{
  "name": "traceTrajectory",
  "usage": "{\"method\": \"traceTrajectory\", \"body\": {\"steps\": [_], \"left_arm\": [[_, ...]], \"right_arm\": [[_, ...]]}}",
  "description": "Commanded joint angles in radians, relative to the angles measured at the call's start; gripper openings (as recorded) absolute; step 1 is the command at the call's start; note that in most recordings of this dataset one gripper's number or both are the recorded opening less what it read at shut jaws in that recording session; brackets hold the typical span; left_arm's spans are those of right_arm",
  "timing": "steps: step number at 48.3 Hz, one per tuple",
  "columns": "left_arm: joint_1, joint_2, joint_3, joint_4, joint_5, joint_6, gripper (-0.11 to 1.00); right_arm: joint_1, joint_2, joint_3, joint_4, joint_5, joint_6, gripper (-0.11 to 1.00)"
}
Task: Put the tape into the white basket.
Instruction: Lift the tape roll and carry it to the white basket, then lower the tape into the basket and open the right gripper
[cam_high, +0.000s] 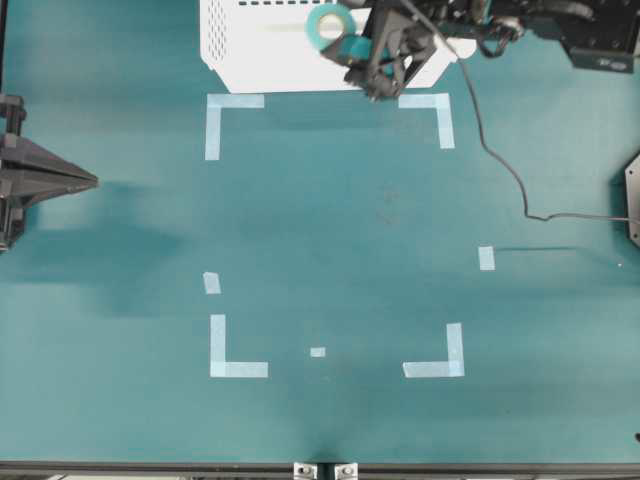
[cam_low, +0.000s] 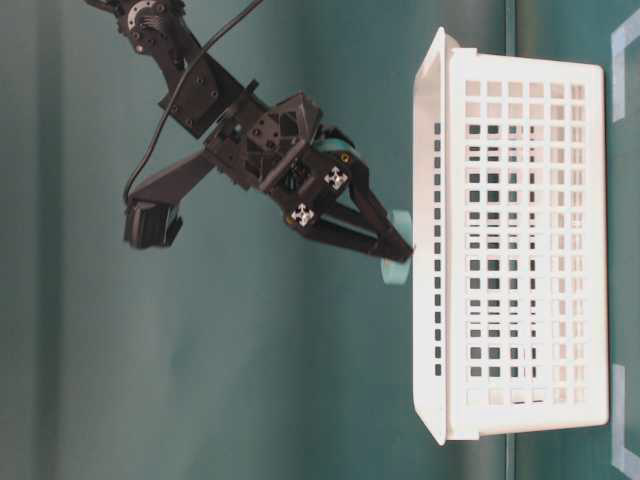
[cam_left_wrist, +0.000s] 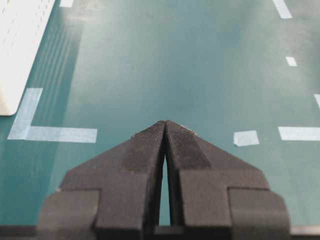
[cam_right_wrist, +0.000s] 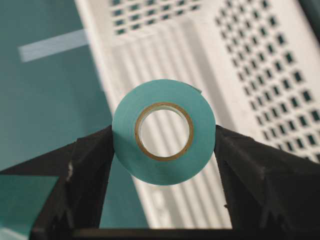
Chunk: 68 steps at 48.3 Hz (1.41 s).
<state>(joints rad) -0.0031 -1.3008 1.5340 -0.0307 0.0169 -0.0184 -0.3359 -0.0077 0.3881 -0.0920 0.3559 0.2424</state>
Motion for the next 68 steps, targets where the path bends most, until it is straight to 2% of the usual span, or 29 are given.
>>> {"method": "traceTrajectory", "body": {"steps": [1,17,38,43,47,59,68], "left_arm": [[0.003,0.006,-0.014,0.0,-0.009,0.002,-0.11],[0.003,0.006,-0.014,0.0,-0.009,0.002,-0.11],[0.003,0.006,-0.014,0.0,-0.009,0.0,-0.11],[0.003,0.006,-0.014,0.0,-0.009,0.0,-0.11],[0.003,0.006,-0.014,0.0,-0.009,0.0,-0.11],[0.003,0.006,-0.014,0.0,-0.009,0.002,-0.11],[0.003,0.006,-0.014,0.0,-0.009,0.002,-0.11]], "right_arm": [[-0.025,-0.038,0.002,-0.002,-0.005,-0.002,0.68],[-0.092,-0.055,0.037,0.0,-0.011,-0.002,0.68],[-0.098,-0.055,0.064,-0.005,-0.014,-0.017,0.69],[-0.098,-0.055,0.072,-0.032,-0.015,-0.02,0.9],[-0.097,-0.058,0.075,-0.035,-0.015,-0.02,0.99],[-0.089,-0.098,0.075,-0.035,-0.018,-0.02,0.96],[-0.008,-0.17,0.08,-0.035,-0.057,-0.02,0.96]]}}
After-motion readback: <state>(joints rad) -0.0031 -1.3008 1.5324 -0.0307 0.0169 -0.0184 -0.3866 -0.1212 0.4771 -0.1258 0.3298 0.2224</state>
